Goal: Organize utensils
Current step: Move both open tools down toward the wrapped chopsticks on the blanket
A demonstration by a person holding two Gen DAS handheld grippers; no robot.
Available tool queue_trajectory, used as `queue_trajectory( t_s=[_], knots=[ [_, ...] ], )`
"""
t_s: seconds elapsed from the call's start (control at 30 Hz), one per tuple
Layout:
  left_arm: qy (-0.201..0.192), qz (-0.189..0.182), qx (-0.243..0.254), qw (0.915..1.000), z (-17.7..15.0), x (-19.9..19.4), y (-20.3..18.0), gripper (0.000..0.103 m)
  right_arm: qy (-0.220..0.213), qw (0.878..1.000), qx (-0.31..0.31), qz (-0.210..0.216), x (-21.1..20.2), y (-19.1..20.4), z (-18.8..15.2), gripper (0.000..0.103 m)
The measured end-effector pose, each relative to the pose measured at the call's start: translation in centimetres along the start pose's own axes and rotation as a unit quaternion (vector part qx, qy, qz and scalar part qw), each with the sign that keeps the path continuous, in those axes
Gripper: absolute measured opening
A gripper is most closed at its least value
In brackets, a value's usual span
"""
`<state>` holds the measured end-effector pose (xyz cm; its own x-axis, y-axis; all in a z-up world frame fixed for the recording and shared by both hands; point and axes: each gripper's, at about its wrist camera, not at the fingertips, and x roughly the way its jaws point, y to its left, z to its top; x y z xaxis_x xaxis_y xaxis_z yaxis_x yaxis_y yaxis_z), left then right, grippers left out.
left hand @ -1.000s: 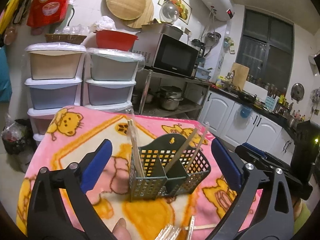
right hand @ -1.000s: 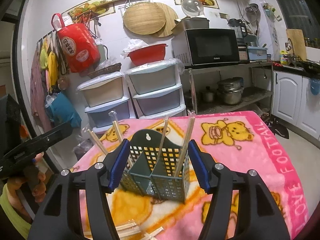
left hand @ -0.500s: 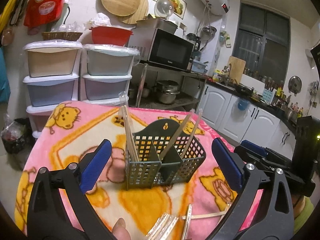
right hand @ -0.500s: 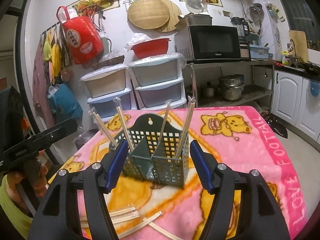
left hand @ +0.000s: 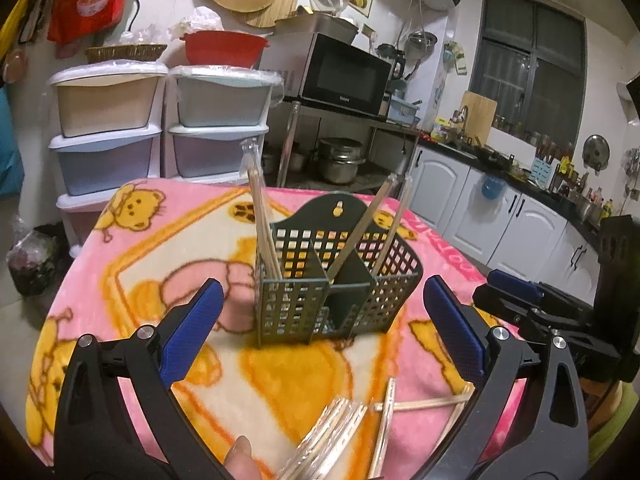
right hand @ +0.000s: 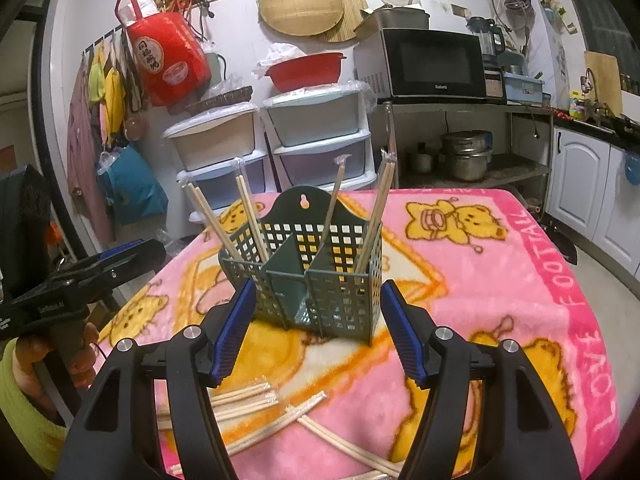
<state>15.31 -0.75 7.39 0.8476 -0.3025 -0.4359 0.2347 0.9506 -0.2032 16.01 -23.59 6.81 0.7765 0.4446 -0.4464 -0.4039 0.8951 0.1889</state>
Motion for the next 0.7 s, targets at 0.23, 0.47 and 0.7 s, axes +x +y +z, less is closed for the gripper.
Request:
queue_trajectory(
  t_s=[0.23,0.47,0.7],
  knots=[
    [0.016,0.010,0.000,0.9998,-1.0,0.4,0.3,0.092,0.011,1.000,-0.002,0.001,0.1,-0.1,-0.8,0.062],
    [0.035,0.021,0.008,0.9991,-2.0,1.1,0.3,0.092,0.033,0.999,0.000,-0.001,0.6,-0.5,-2.0,0.062],
    [0.069,0.031,0.011,0.9971,-3.2,2.3,0.6,0.092,0.066,0.998,0.009,0.001,1.7,-1.0,-3.3,0.062]
  ],
)
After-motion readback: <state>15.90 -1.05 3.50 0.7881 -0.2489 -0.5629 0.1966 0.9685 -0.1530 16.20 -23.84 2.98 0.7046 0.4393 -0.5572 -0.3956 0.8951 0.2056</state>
